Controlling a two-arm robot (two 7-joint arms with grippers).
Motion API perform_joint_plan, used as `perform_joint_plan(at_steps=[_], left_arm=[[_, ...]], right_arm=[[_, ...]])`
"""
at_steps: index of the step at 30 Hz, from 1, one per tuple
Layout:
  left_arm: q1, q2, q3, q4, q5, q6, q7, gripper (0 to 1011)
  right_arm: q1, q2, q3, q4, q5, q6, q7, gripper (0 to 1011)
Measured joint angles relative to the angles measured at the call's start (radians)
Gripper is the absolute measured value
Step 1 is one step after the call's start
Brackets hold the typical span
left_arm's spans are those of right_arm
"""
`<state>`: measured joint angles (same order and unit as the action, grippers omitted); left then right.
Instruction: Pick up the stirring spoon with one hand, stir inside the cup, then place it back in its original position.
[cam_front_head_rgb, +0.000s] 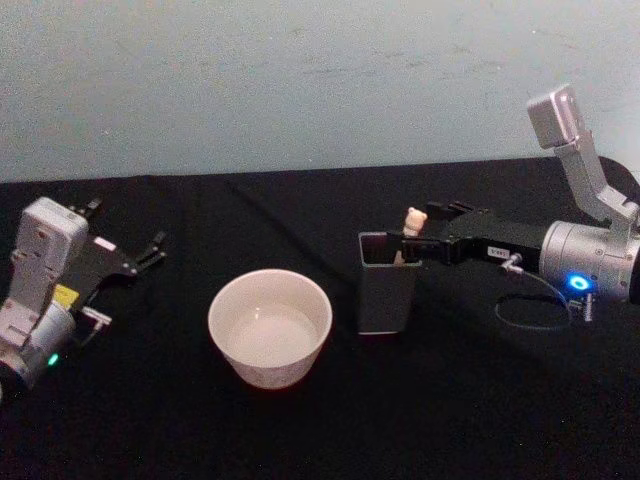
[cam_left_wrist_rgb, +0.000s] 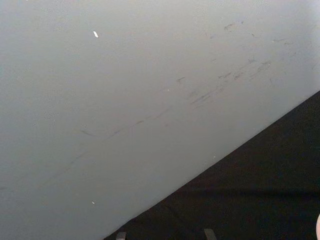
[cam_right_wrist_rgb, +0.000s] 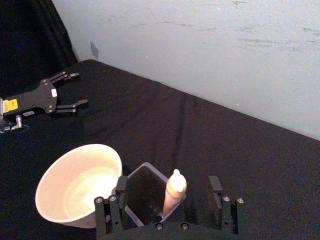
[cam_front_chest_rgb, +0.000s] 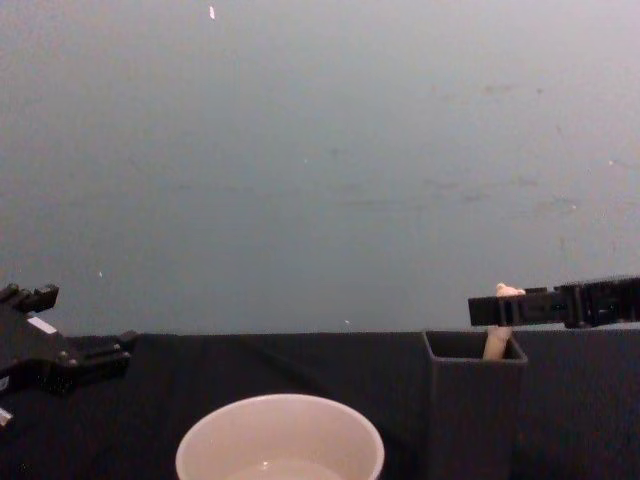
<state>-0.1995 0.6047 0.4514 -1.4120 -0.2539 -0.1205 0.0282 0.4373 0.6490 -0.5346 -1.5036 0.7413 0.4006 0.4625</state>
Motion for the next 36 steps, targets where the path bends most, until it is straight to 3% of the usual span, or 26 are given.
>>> perform_joint_plan(at_steps=[9, 13, 22, 36], left_arm=[[0.0, 0.0, 0.0, 0.0, 0.0, 0.0, 0.0, 1001], [0.0, 0.0, 0.0, 0.0, 0.0, 0.0, 0.0, 1001], [0.0, 0.0, 0.0, 0.0, 0.0, 0.0, 0.0, 1001], [0.0, 0.0, 0.0, 0.0, 0.0, 0.0, 0.0, 1001]], right_arm=[[-0.001, 0.001, 0.0, -0.001, 0.0, -0.001, 0.0, 1002], [-0.001, 0.001, 0.0, -0.002, 0.0, -0.001, 0.0, 950], [-0.002, 0.002, 0.001, -0.003, 0.0, -0.002, 0.001, 722], [-0.002, 0.001, 0.001, -0.003, 0.0, -0.003, 0.001, 256]])
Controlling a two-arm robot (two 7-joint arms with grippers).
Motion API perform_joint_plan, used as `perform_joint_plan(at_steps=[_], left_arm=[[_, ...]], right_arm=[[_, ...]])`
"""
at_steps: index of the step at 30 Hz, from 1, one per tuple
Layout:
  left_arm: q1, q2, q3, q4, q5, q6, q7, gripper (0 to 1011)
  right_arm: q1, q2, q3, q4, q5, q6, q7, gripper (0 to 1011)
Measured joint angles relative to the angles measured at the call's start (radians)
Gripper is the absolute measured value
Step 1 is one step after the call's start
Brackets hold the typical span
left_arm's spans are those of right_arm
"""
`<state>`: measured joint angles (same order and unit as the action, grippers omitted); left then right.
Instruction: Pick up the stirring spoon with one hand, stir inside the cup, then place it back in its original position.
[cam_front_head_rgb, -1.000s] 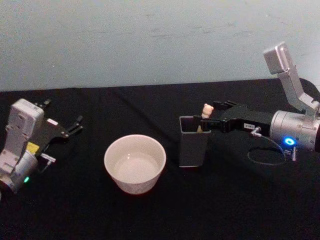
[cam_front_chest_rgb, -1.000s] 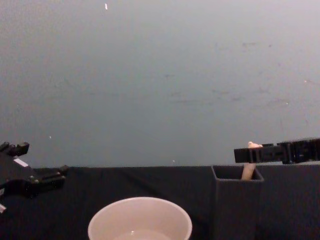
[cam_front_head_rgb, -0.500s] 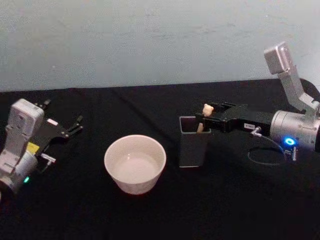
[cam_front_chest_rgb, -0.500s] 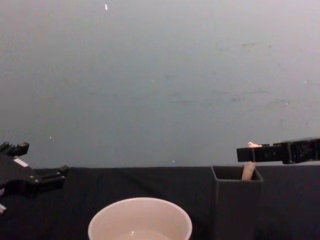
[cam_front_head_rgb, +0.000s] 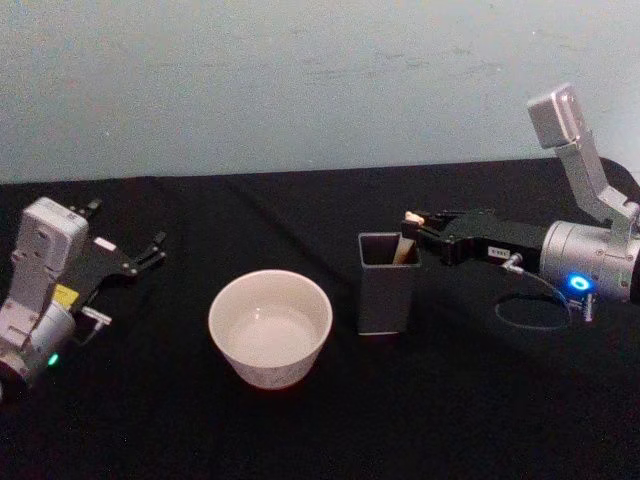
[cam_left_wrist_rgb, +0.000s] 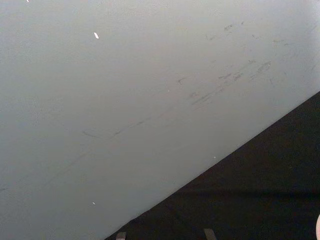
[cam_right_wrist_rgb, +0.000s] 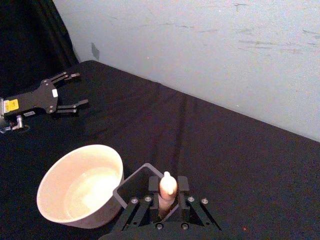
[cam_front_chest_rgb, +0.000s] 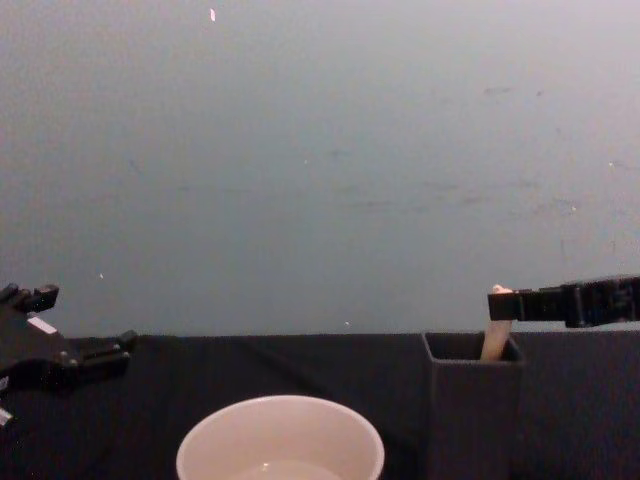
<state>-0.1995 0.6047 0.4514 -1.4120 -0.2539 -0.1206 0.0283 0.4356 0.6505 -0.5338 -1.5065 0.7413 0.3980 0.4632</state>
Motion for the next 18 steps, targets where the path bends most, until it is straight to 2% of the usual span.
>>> perform_joint_plan(at_steps=[3, 18], left_arm=[[0.0, 0.0, 0.0, 0.0, 0.0, 0.0, 0.0, 1001], [0.0, 0.0, 0.0, 0.0, 0.0, 0.0, 0.0, 1001]], right_arm=[[0.0, 0.0, 0.0, 0.0, 0.0, 0.0, 0.0, 211], [0.0, 0.0, 0.0, 0.0, 0.0, 0.0, 0.0, 211]])
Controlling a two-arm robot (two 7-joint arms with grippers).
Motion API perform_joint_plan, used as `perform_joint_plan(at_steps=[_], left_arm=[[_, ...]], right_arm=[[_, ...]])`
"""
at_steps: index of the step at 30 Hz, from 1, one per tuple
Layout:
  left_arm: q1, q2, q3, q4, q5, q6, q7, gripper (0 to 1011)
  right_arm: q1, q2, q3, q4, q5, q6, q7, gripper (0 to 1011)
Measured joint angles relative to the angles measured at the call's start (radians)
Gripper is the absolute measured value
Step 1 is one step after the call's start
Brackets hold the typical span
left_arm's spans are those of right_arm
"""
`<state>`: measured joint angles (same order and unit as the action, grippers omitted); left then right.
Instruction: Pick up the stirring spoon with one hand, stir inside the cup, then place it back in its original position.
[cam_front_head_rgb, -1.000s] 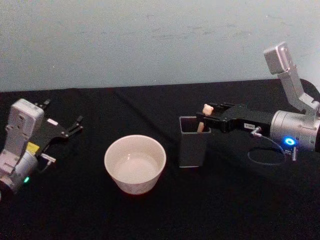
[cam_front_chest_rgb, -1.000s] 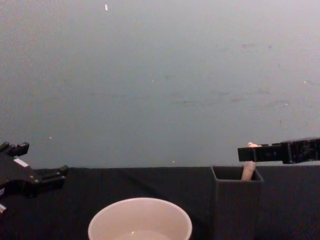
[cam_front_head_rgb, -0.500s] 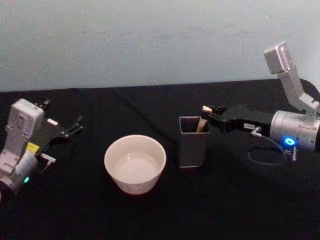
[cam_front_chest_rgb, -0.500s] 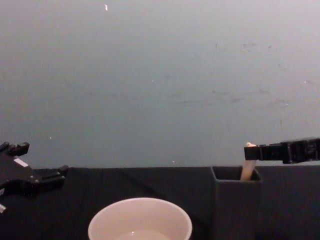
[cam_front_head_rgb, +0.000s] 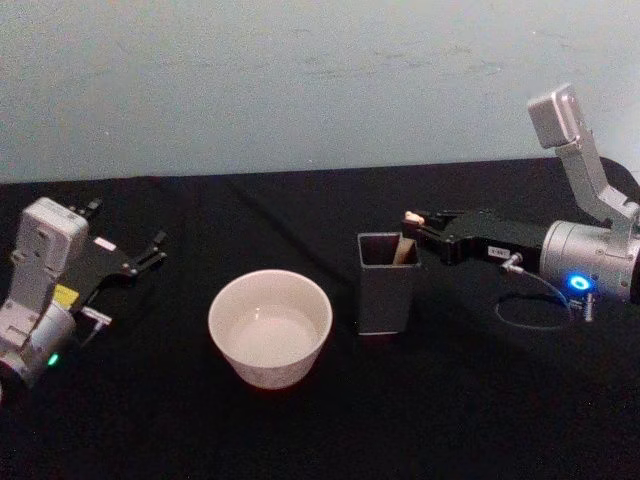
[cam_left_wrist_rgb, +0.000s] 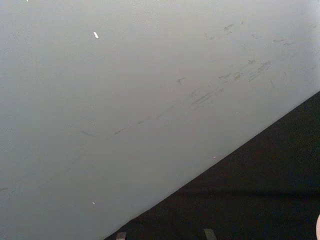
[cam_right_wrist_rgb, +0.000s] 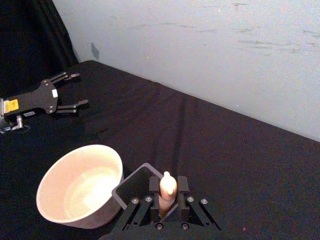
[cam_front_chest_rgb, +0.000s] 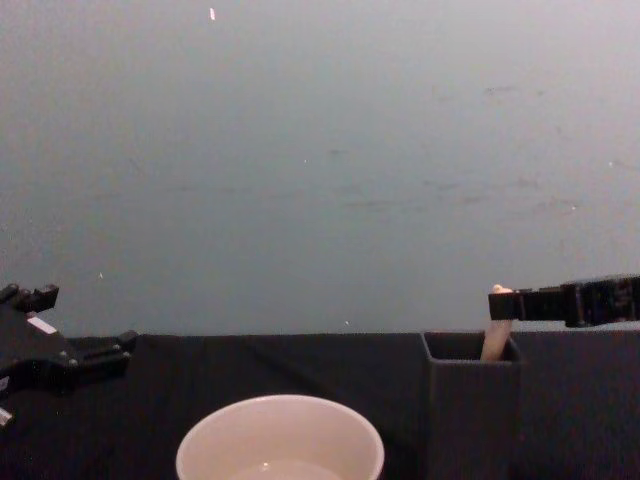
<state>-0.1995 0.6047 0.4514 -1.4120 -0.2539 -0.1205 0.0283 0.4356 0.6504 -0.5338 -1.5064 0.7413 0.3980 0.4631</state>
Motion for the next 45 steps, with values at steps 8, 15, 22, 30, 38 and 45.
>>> perform_joint_plan(at_steps=[8, 15, 22, 30, 38, 45], left_arm=[[0.0, 0.0, 0.0, 0.0, 0.0, 0.0, 0.0, 1001], [0.0, 0.0, 0.0, 0.0, 0.0, 0.0, 0.0, 1001], [0.0, 0.0, 0.0, 0.0, 0.0, 0.0, 0.0, 1001], [0.0, 0.0, 0.0, 0.0, 0.0, 0.0, 0.0, 1002], [0.0, 0.0, 0.0, 0.0, 0.0, 0.0, 0.0, 1001], [0.0, 0.0, 0.0, 0.0, 0.0, 0.0, 0.0, 1001]], right_arm=[[-0.002, 0.006, 0.0, -0.005, 0.0, -0.006, 0.004, 211], [-0.01, 0.018, 0.017, -0.032, 0.011, -0.019, 0.001, 211], [-0.014, 0.03, 0.035, -0.051, 0.025, -0.031, -0.005, 211], [-0.016, 0.041, 0.063, -0.07, 0.054, -0.035, -0.017, 211], [-0.017, 0.059, 0.096, -0.103, 0.112, -0.03, -0.028, 211], [-0.024, 0.078, 0.119, -0.131, 0.158, -0.033, -0.03, 211]])
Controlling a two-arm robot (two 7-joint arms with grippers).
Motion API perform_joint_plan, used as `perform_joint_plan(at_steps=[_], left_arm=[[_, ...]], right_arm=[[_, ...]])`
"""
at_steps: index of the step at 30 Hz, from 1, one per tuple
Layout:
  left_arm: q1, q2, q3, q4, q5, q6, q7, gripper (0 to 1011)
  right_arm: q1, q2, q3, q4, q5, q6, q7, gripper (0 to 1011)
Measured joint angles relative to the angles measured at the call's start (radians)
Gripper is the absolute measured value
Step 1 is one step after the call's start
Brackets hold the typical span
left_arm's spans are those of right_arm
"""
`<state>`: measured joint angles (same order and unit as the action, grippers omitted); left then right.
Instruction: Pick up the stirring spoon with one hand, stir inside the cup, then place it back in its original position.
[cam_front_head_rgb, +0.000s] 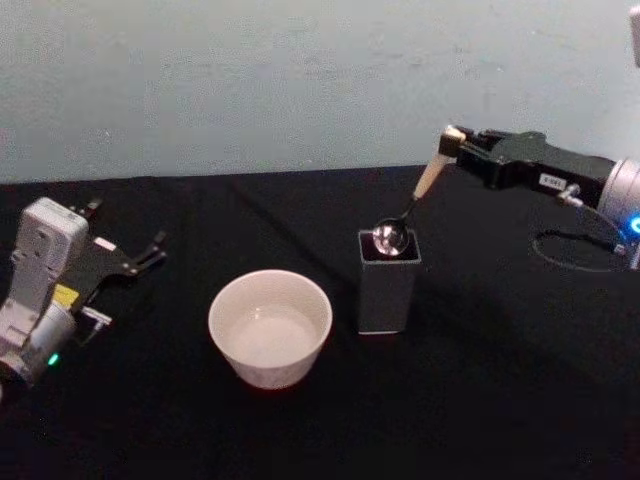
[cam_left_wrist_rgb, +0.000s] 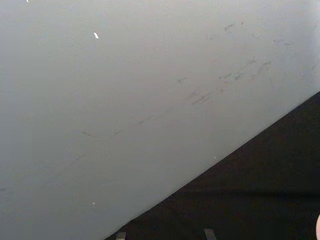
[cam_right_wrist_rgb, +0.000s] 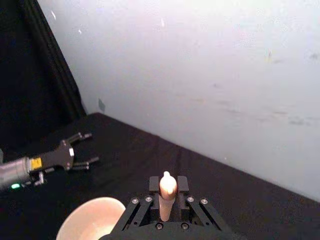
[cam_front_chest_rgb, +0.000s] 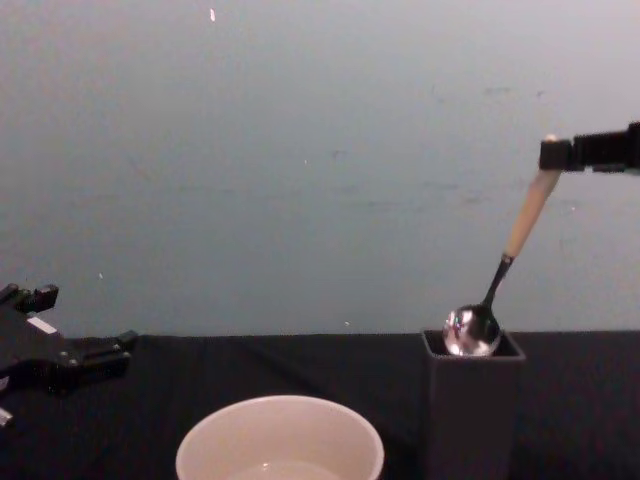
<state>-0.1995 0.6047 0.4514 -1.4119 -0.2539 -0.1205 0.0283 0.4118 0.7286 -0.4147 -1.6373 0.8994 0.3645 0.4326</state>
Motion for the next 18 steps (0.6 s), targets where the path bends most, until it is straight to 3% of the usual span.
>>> perform_joint_plan(at_steps=[10, 18], left_arm=[[0.0, 0.0, 0.0, 0.0, 0.0, 0.0, 0.0, 1001], [0.0, 0.0, 0.0, 0.0, 0.0, 0.0, 0.0, 1001]], right_arm=[[0.015, 0.004, 0.018, -0.018, 0.056, -0.023, -0.013, 211], [0.055, -0.025, -0.021, -0.003, 0.066, -0.03, -0.016, 211]])
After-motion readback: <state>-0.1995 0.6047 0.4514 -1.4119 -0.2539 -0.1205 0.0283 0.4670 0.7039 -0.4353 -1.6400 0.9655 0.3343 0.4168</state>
